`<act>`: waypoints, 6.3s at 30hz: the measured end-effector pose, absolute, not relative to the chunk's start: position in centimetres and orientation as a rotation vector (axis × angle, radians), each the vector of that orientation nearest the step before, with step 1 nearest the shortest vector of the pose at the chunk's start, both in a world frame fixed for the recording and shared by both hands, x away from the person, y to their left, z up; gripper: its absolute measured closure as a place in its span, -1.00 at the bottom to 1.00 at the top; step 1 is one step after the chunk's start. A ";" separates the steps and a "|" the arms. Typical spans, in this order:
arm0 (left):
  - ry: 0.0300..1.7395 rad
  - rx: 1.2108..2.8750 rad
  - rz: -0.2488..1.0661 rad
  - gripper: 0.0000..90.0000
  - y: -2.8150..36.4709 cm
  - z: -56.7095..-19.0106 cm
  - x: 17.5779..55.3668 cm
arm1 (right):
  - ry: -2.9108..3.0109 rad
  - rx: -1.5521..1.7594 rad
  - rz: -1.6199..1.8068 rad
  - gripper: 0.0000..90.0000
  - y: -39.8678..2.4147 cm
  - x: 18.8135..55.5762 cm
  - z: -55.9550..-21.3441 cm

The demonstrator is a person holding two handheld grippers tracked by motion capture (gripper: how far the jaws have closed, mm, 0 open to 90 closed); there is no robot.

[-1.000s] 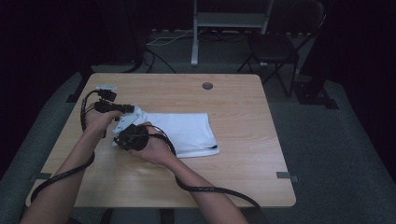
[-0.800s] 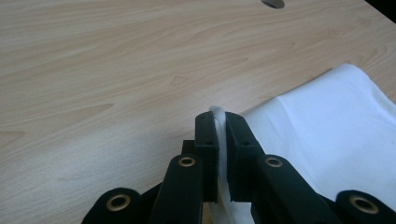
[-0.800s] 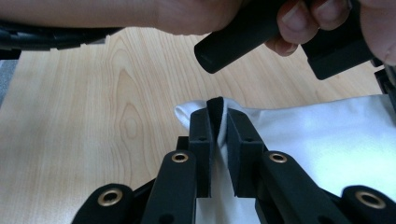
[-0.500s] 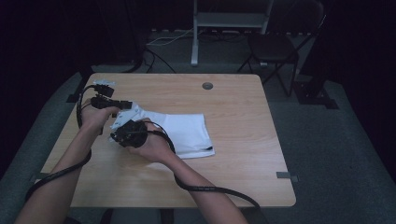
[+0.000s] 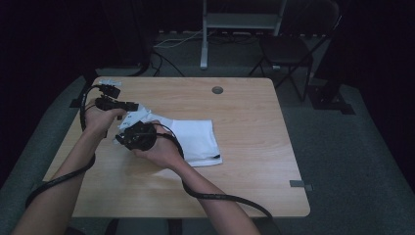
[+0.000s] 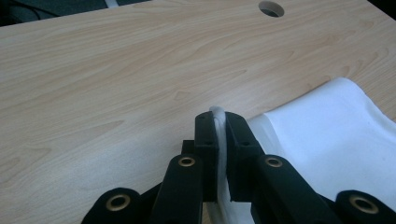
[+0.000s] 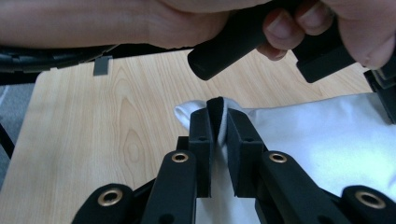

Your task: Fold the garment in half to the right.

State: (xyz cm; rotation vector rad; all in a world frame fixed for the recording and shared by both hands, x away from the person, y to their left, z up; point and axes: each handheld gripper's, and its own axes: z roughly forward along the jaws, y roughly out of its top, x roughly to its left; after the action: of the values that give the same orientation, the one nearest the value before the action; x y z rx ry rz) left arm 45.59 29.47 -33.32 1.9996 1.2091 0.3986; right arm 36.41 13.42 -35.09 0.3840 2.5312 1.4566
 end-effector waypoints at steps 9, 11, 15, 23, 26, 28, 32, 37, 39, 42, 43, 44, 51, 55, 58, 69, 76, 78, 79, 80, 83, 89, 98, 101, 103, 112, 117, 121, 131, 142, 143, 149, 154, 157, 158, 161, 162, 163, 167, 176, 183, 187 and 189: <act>1.212 2.007 0.422 0.89 29.4 -32.4 45.6 | 2.513 0.408 1.493 0.81 13.2 36.5 -34.7; 1.208 2.014 0.428 0.89 29.4 -32.2 45.7 | 2.508 0.411 1.500 0.81 13.1 36.5 -34.5; 1.207 2.015 0.438 0.89 29.2 -31.9 45.6 | 2.495 0.419 1.516 0.81 12.9 36.5 -34.2; 1.199 2.028 0.451 0.89 28.9 -31.4 45.6 | 2.486 0.426 1.533 0.81 12.7 36.5 -34.0; 1.201 2.028 0.454 0.89 29.1 -31.3 45.6 | 2.484 0.433 1.546 0.81 12.6 36.5 -33.9; 1.206 2.034 0.458 0.89 29.2 -31.2 45.6 | 2.483 0.443 1.559 0.81 12.6 36.6 -33.8; 1.207 2.037 0.461 0.89 29.4 -31.0 45.6 | 2.483 0.454 1.579 0.81 12.6 36.8 -33.7; 1.207 2.041 0.468 0.88 29.5 -30.6 45.6 | 2.479 0.454 1.596 0.81 12.6 36.9 -33.7; 1.214 2.039 0.470 0.88 29.6 -30.5 45.6 | 2.473 0.450 1.603 0.81 12.6 36.9 -33.6; 1.212 2.053 0.484 0.88 29.6 -30.3 45.6 | 2.468 0.454 1.609 0.81 12.4 36.9 -33.4; 1.213 2.053 0.490 0.88 29.6 -30.3 45.6 | 2.467 0.461 1.614 0.81 12.4 36.9 -33.3; 1.216 2.055 0.491 0.88 29.6 -30.2 45.6 | 2.464 0.463 1.621 0.81 12.3 36.9 -33.3; 1.214 2.072 0.496 0.88 29.2 -30.0 45.6 | 2.454 0.473 1.644 0.81 11.9 37.1 -33.0; 1.218 2.082 0.506 0.88 28.8 -29.9 45.7 | 2.452 0.477 1.637 0.81 11.7 37.2 -33.1; 1.213 2.088 0.511 0.88 28.5 -29.8 45.7 | 2.448 0.476 1.638 0.81 11.5 37.2 -33.0; 1.215 2.096 0.522 0.88 27.3 -29.6 45.9 | 2.445 0.499 1.619 0.81 10.4 37.1 -32.6; 1.215 2.094 0.523 0.88 26.6 -29.5 46.0 | 2.432 0.500 1.616 0.81 9.6 37.1 -32.5; 1.210 2.100 0.521 0.88 26.3 -29.6 46.0 | 2.435 0.511 1.615 0.81 9.2 37.1 -32.6; 1.210 2.097 0.519 0.88 26.2 -29.6 46.1 | 2.437 0.512 1.613 0.81 9.1 37.2 -32.6; 1.210 2.098 0.515 0.88 26.1 -29.6 46.1 | 2.438 0.513 1.610 0.81 9.0 37.2 -32.6; 1.206 2.097 0.516 0.88 25.8 -29.7 46.2 | 2.436 0.519 1.608 0.81 8.6 37.2 -32.6; 1.198 2.104 0.508 0.88 25.1 -29.7 46.3 | 2.434 0.521 1.602 0.81 8.0 37.2 -32.7; 1.196 2.105 0.503 0.87 24.4 -29.9 46.4 | 2.429 0.544 1.594 0.81 6.8 37.3 -32.6; 1.197 2.098 0.502 0.87 24.0 -30.0 46.4 | 2.426 0.556 1.596 0.81 6.5 37.3 -32.8; 1.194 2.097 0.496 0.87 23.8 -30.1 46.5 | 2.429 0.556 1.590 0.81 6.3 37.3 -32.9; 1.190 2.092 0.488 0.87 23.1 -30.4 46.6 | 2.421 0.574 1.586 0.81 5.4 37.4 -33.0; 1.187 2.093 0.487 0.87 22.8 -30.5 46.7 | 2.423 0.590 1.583 0.81 5.0 37.3 -33.3; 1.187 2.087 0.484 0.87 22.4 -30.5 46.7 | 2.418 0.601 1.586 0.81 4.6 37.4 -33.4; 1.186 2.086 0.484 0.86 21.7 -30.5 46.8 | 2.413 0.612 1.582 0.80 3.9 37.4 -33.4; 1.179 2.091 0.480 0.86 21.0 -30.6 47.0 | 2.409 0.629 1.580 0.80 3.2 37.5 -33.7; 1.176 2.092 0.478 0.86 21.0 -30.6 47.0 | 2.412 0.627 1.576 0.80 3.2 37.5 -33.7; 1.171 2.093 0.474 0.86 20.6 -30.8 47.0 | 2.410 0.630 1.573 0.80 3.0 37.4 -33.8; 1.162 2.092 0.470 0.86 20.2 -31.1 47.1 | 2.413 0.636 1.568 0.80 2.7 37.4 -33.8; 1.161 2.096 0.464 0.86 20.1 -31.2 47.2 | 2.414 0.643 1.564 0.80 2.5 37.4 -34.0; 1.160 2.099 0.463 0.86 20.0 -31.2 47.2 | 2.415 0.645 1.561 0.80 2.5 37.4 -34.1; 1.151 2.100 0.456 0.86 19.7 -31.4 47.2 | 2.416 0.652 1.561 0.80 2.3 37.4 -34.2; 1.151 2.101 0.457 0.86 19.5 -31.4 47.2 | 2.415 0.648 1.559 0.80 2.2 37.4 -34.3; 1.147 2.099 0.455 0.86 19.4 -31.4 47.2 | 2.416 0.650 1.557 0.80 2.2 37.4 -34.3; 1.139 2.101 0.449 0.86 19.0 -31.6 47.2 | 2.413 0.662 1.557 0.80 1.8 37.3 -34.4; 1.132 2.105 0.436 0.85 18.5 -32.0 47.3 | 2.424 0.678 1.546 0.80 1.4 37.2 -35.0; 1.122 2.108 0.430 0.85 18.2 -32.2 47.3 | 2.423 0.687 1.545 0.80 1.2 37.2 -35.2; 1.121 2.105 0.429 0.85 18.0 -32.3 47.3 | 2.425 0.685 1.540 0.80 1.0 37.1 -35.4; 1.117 2.106 0.427 0.85 17.9 -32.4 47.3 | 2.427 0.693 1.536 0.80 0.9 37.1 -35.4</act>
State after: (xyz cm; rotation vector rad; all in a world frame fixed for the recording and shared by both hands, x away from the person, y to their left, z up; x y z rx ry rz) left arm 47.26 17.85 -32.39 2.1058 1.1174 0.4275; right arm 37.12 0.86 -35.43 0.6932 2.4269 1.5364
